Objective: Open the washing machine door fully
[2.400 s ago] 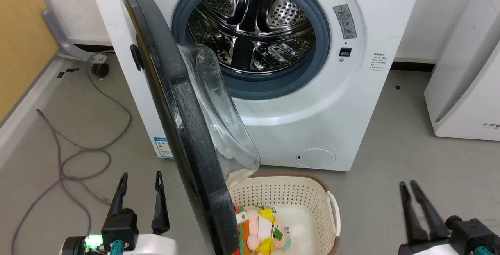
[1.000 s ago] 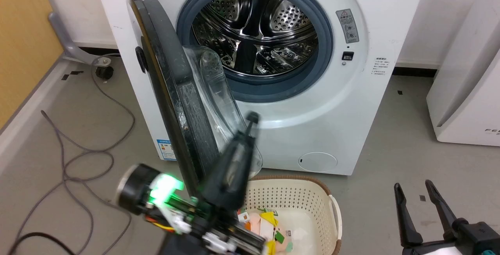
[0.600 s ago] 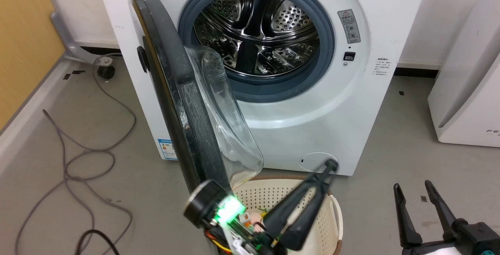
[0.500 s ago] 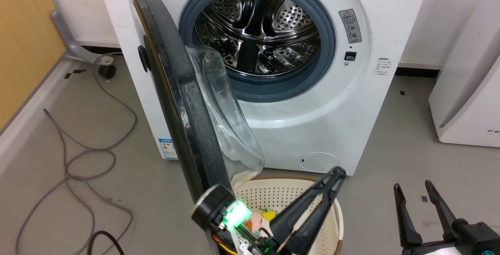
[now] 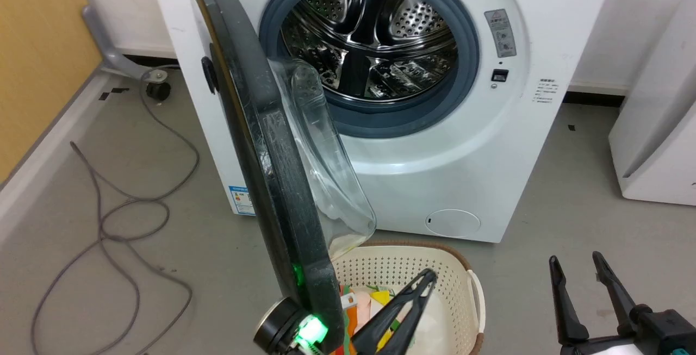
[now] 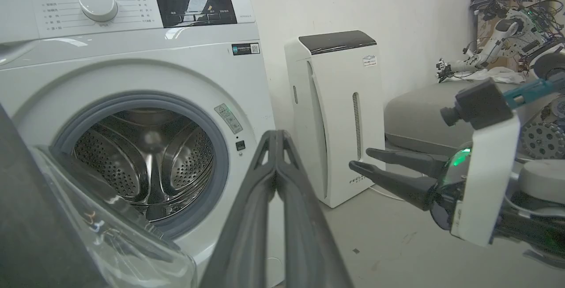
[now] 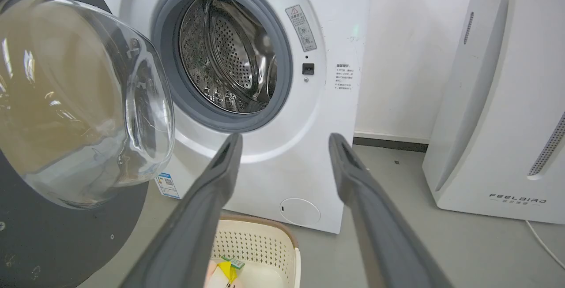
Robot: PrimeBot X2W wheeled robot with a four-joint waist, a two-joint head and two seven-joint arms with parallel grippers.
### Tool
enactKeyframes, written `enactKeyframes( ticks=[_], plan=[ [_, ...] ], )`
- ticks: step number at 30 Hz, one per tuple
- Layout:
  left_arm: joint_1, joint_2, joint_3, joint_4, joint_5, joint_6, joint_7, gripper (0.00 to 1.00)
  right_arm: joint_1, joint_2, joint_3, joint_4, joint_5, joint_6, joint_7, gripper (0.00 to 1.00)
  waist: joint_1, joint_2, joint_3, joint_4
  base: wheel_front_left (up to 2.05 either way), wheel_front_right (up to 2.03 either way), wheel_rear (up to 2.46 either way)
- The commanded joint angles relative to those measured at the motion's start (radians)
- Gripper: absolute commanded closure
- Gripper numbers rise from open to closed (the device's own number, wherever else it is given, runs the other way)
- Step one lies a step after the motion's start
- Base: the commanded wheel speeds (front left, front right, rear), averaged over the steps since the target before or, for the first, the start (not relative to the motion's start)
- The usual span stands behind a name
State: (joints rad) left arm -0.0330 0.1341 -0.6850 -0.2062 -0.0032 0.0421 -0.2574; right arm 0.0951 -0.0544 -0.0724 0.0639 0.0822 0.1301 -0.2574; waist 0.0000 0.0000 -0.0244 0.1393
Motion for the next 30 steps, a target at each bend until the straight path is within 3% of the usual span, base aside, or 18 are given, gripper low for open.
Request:
enactKeyframes(
  ticks=[1, 15, 30],
  plan=[
    [0.018, 0.008, 0.009, 0.015, -0.008, 0.006, -0.004, 1.0, 0.01, 0.004, -0.001, 0.004, 0.005, 0.001, -0.004, 0.0, 0.0, 0.0, 0.003, 0.005, 0.0, 0.0, 0.0],
    [0.05, 0.02, 0.09, 0.183, -0.032, 0.04, -0.004, 1.0, 0.002, 0.004, -0.001, 0.015, 0.001, 0.001, -0.004, 0.0, 0.0, 0.0, 0.022, 0.039, 0.0, 0.0, 0.0],
    [0.096, 0.037, 0.173, 0.192, -0.032, 0.061, -0.004, 1.0, 0.005, 0.004, 0.007, 0.021, 0.005, 0.001, -0.004, 0.0, 0.0, 0.0, 0.025, 0.14, 0.0, 0.0, 0.0]
  ],
)
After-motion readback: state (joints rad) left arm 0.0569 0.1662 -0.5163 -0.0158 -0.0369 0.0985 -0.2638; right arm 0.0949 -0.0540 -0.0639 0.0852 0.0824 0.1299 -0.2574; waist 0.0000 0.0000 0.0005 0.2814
